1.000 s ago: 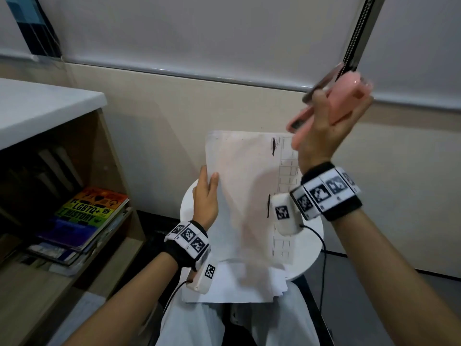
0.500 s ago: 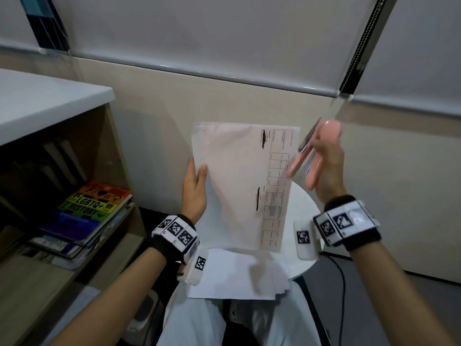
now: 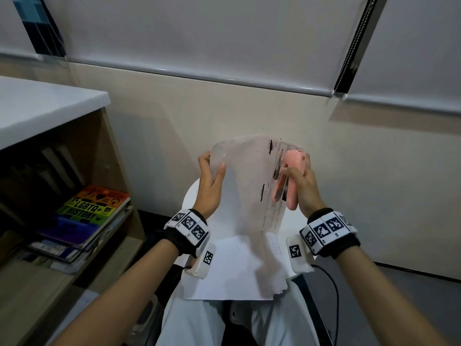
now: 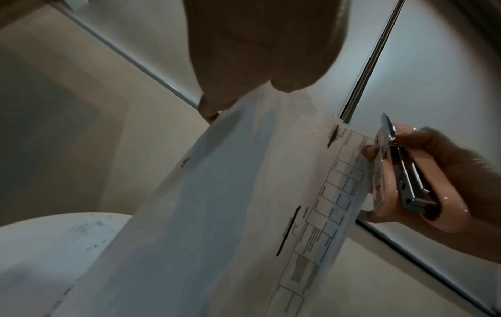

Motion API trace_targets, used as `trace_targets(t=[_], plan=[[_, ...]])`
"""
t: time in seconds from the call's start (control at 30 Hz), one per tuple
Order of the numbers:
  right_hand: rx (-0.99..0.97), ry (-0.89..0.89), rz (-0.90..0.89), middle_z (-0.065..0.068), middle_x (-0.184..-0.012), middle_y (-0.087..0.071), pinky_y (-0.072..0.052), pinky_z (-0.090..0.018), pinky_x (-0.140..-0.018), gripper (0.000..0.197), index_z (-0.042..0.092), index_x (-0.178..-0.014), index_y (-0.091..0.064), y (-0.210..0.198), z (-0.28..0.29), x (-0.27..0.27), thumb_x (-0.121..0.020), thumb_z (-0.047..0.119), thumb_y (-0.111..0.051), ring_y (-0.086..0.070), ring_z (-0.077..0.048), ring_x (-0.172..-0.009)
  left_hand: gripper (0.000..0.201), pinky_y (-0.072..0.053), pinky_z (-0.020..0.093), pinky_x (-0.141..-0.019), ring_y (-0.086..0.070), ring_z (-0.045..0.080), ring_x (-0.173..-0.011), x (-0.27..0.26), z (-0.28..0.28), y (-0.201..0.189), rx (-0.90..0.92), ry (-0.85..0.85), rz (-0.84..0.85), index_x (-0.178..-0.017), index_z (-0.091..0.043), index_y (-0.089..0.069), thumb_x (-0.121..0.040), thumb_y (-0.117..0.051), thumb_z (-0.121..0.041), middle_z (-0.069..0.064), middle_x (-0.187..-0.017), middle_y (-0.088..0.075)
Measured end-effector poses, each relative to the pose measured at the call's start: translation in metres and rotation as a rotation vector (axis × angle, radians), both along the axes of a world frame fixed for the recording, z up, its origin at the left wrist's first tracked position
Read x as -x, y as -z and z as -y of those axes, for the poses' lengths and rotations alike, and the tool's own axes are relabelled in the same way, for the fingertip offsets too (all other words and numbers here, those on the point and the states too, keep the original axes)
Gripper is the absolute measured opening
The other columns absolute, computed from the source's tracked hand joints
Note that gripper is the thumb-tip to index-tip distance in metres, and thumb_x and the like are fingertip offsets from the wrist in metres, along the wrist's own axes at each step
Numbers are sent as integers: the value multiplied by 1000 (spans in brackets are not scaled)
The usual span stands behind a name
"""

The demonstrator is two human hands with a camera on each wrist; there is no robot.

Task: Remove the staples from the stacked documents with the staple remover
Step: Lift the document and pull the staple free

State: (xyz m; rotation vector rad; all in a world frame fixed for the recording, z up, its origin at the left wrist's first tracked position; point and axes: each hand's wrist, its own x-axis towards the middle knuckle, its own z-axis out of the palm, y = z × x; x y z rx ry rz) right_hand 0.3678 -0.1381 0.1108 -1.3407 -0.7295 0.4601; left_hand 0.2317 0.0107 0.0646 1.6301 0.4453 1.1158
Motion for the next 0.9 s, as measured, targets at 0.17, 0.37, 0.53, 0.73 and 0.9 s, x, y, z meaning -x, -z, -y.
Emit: trace_targets(t=[0.17, 0.37, 0.53, 0.73, 0.9], plan=[[12, 55, -16, -18, -87, -56, -53, -38, -49, 38, 21, -110, -43, 6, 0, -8, -75, 19, -56, -59, -28, -56, 20, -39, 13, -90, -54, -2, -102, -8, 5, -3, 1, -56, -60, -123, -17, -39, -103, -34, -21, -6, -115, -55], [-269, 423, 205, -13, -109, -48, -53, -54, -81, 44, 30, -109, -44, -44, -24, 10, -70, 36, -65, -56, -34, -99, 41, -28, -3, -82, -41, -32, -91, -13, 6, -7, -16, -108, -88, -139, -1, -34, -104, -33, -22, -28, -110, -46], [-551, 312, 121, 2, -70, -61, -50, -31, -44, 27, 15, -98, -55, -89, -83, 46, -75, 26, -64, -57, -10, -50, 19, -49, 29, -89, -59, -3, -91, -11, 6, -3, -22, -115, -55, -113, -16, -45, -102, -37, -30, -14, -99, -60], [-293, 459, 359, 16, -69, -50, -51, -41, -74, 54, 15, -104, -61, -54, -126, 63, -72, 57, -49, -55, -29, -88, 18, -45, 41, -70, -47, 13, -70, -6, 9, -6, -80, -111, -27, -102, -10, -42, -103, -37, -27, 6, -79, -50], [-306, 467, 346, 13, -68, -48, -50, -35, -67, 54, 12, -101, -59, -47, -134, 61, -71, 55, -49, -56, -26, -78, 12, -49, 44, -70, -48, 14, -67, -5, 3, 0, -60, -72, -75, -98, -19, -39, -99, -40, -31, 4, -74, -53]])
